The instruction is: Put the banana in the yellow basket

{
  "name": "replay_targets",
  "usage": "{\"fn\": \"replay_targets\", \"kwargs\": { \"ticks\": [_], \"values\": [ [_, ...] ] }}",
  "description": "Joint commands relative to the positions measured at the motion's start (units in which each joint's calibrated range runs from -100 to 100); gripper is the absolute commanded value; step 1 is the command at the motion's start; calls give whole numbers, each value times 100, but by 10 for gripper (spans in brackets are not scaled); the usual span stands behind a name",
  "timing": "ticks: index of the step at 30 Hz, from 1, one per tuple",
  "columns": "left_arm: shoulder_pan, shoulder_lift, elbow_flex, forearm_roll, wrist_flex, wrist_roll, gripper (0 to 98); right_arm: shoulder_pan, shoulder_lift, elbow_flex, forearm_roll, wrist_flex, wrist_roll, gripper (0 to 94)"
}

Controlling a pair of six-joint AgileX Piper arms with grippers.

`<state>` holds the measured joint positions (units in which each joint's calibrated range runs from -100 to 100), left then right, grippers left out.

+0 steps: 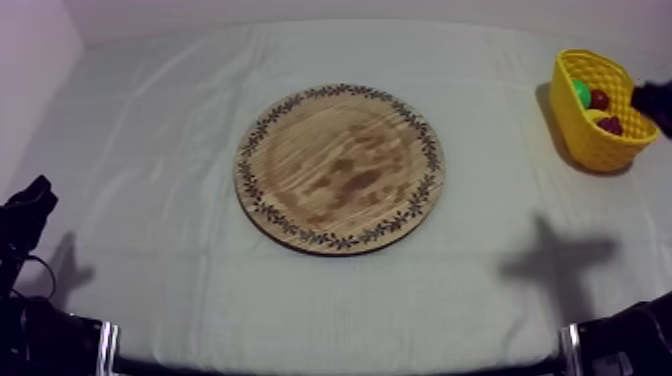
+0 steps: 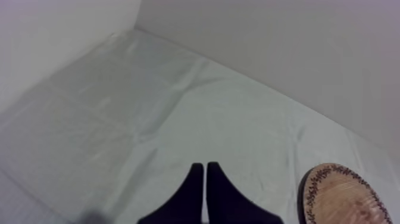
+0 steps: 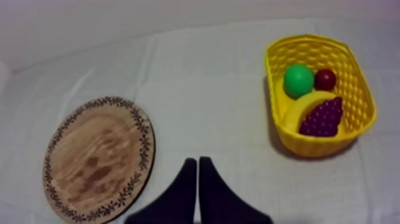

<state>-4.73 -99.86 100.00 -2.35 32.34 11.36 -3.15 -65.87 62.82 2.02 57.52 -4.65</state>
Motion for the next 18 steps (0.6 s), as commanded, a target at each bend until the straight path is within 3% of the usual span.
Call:
{"fn": "replay_targets", "kwargs": {
  "ticks": [1,12,18],
  "values": [
    [-1,4,0,-2,0,-1,1,64,-723,1128,-34,-332,58,3],
    [-1,4,0,-2,0,-1,1,207,-2076,3231,-44,-1353,479,2],
    [-1,4,0,-2,0,-1,1,208,-2356,3614,-290,-1823,916,2]
  ]
}}
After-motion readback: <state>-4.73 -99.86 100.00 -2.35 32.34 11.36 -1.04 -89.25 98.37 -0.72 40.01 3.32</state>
